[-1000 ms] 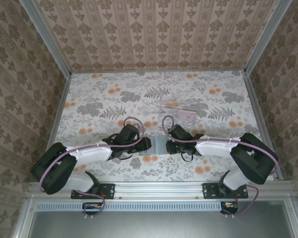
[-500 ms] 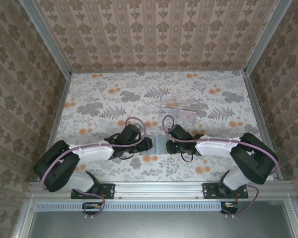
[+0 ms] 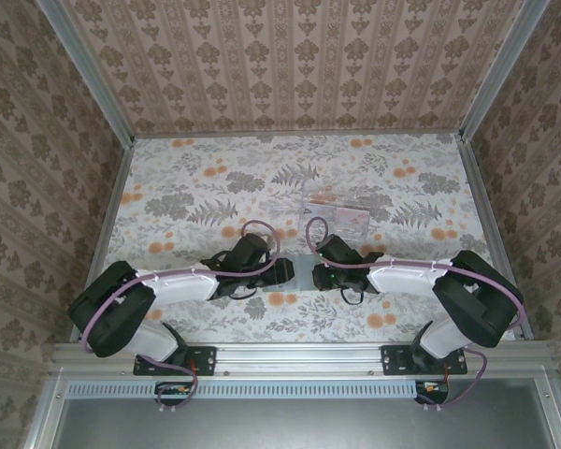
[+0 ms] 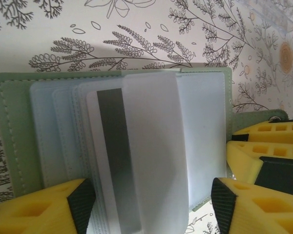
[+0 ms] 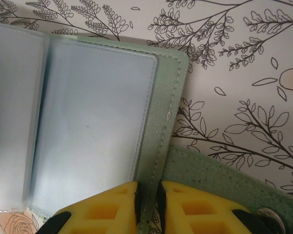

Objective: Take the credit cards out of the card holder

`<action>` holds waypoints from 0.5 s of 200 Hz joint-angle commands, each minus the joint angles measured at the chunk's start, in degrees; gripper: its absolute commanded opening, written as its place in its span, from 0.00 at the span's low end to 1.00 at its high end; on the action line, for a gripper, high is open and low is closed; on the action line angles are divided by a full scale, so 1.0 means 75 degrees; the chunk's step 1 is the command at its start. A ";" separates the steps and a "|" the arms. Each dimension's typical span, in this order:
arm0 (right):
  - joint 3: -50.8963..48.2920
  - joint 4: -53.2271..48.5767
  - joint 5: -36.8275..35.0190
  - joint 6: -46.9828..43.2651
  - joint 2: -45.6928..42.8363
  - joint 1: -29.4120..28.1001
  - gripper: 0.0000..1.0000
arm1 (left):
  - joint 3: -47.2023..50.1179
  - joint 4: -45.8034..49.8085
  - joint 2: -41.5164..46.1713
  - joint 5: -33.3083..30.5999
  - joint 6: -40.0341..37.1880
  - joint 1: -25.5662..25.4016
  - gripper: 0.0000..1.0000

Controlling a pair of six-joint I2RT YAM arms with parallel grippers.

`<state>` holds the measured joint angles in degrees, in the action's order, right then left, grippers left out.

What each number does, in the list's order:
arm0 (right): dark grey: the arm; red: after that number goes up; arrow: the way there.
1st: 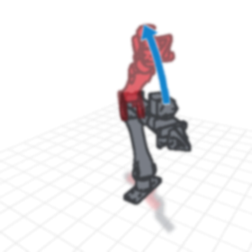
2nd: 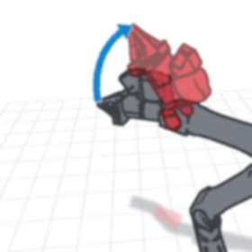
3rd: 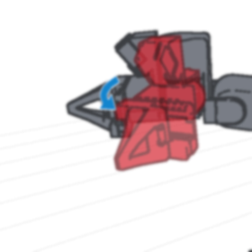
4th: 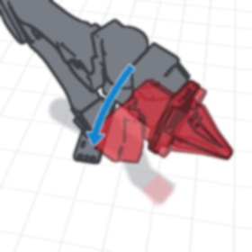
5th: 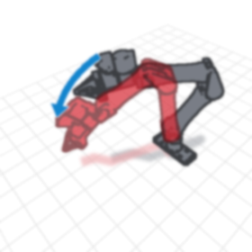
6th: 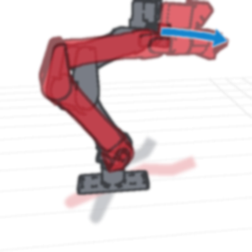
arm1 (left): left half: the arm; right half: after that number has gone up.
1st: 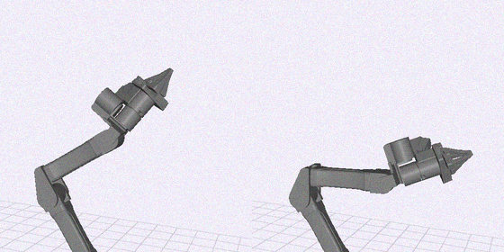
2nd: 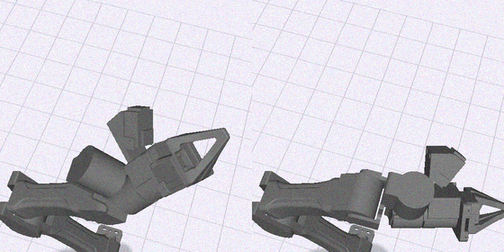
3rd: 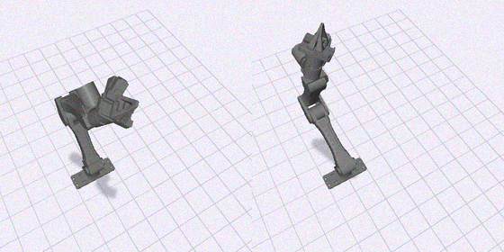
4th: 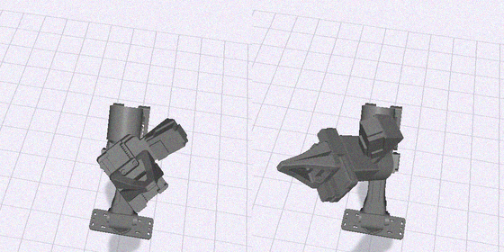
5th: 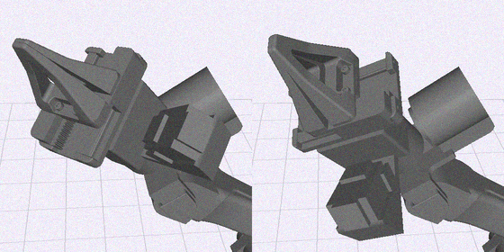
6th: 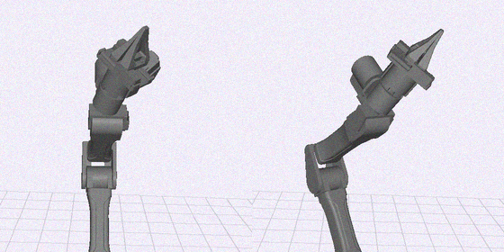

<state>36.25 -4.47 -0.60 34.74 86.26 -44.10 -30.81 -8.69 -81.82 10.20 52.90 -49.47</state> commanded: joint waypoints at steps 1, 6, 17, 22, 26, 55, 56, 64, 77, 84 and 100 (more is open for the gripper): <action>-0.0002 0.0001 0.0223 0.0079 0.0298 -0.0045 0.22 | -0.0135 -0.0073 -0.0131 0.0246 0.0012 -0.0083 0.72; 0.0006 -0.0002 0.0222 0.0085 0.0305 -0.0045 0.22 | -0.0146 -0.0076 -0.0121 0.0246 0.0012 -0.0080 0.73; 0.0007 0.0005 0.0221 0.0096 0.0309 -0.0041 0.22 | -0.0146 -0.0081 -0.0119 0.0248 0.0012 -0.0083 0.74; 0.0007 0.0013 0.0233 0.0092 0.0314 -0.0039 0.22 | -0.0135 -0.0080 -0.0112 0.0246 0.0004 -0.0089 0.75; 0.0007 0.0010 0.0233 0.0091 0.0318 -0.0039 0.22 | -0.0127 -0.0067 -0.0098 0.0246 0.0001 -0.0084 0.76; 0.0007 0.0039 0.0245 0.0103 0.0341 -0.0054 0.22 | -0.0124 -0.0093 -0.0064 0.0246 -0.0022 -0.0091 0.93; 0.0007 0.0036 0.0244 0.0103 0.0344 -0.0058 0.22 | -0.0124 -0.0106 -0.0067 0.0252 -0.0023 -0.0093 0.93; 0.0001 0.0033 0.0248 0.0102 0.0350 -0.0056 0.22 | -0.0111 -0.0140 -0.0067 0.0269 -0.0023 -0.0087 0.95; 0.0006 0.0034 0.0247 0.0108 0.0348 -0.0057 0.22 | -0.0099 -0.0235 -0.0094 0.0302 -0.0023 -0.0093 0.97; -0.0005 0.0033 0.0259 0.0114 0.0353 -0.0054 0.22 | -0.0088 -0.0299 -0.0104 0.0325 -0.0012 -0.0091 0.98; -0.0011 0.0045 0.0265 0.0114 0.0356 -0.0053 0.22 | -0.0072 -0.0363 -0.0146 0.0351 0.0010 -0.0095 0.98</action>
<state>36.27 -4.43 -0.60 34.76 86.37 -44.10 -31.44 -10.57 -81.71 11.44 52.90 -49.84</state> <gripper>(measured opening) 0.218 0.976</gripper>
